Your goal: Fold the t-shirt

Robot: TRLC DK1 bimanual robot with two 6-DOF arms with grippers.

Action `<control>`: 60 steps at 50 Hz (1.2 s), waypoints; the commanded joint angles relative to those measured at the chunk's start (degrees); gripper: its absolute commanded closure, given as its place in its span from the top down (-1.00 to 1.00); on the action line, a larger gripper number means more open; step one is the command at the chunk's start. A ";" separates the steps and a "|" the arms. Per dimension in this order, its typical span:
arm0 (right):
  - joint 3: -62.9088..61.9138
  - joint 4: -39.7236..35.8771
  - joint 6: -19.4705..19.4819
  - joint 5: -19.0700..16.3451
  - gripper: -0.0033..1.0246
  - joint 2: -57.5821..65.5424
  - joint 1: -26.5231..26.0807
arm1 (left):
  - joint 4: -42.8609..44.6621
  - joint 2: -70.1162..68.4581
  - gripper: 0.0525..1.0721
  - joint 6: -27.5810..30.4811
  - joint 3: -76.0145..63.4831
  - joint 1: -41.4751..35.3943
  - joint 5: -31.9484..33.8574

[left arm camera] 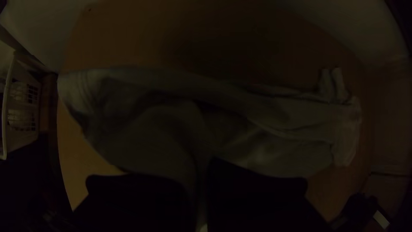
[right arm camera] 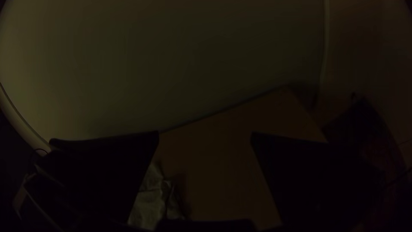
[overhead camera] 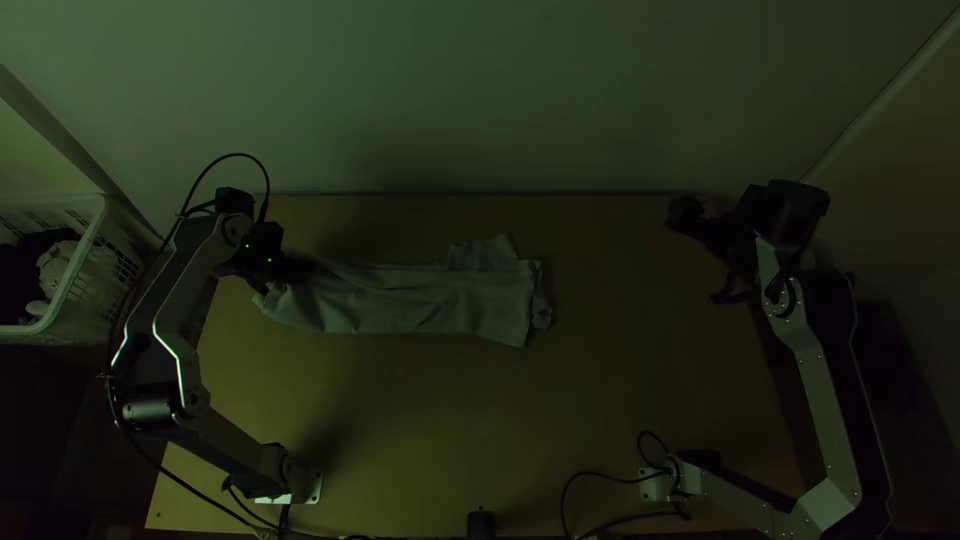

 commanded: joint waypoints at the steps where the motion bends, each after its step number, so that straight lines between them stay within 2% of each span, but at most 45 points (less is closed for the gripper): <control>1: -1.02 0.67 1.21 -0.30 0.91 -0.61 0.41 | -3.54 -2.47 -0.95 -1.65 6.02 -4.07 -1.99; 19: -1.19 0.67 0.95 -0.21 0.91 -0.88 0.32 | -11.80 -0.27 -0.95 -7.63 19.47 -16.99 -5.07; 25: -1.28 0.76 0.86 -0.12 0.91 -0.88 0.32 | -12.33 0.61 -0.95 -10.62 22.72 -22.36 -9.64; 33: -1.63 1.37 0.95 -0.12 0.91 -0.97 0.41 | -14.71 4.65 -0.95 -13.34 29.23 -28.07 -10.87; 60: -3.92 2.08 1.21 -0.03 0.91 -2.20 0.24 | -15.58 18.54 -0.95 -22.48 44.34 -42.57 -12.72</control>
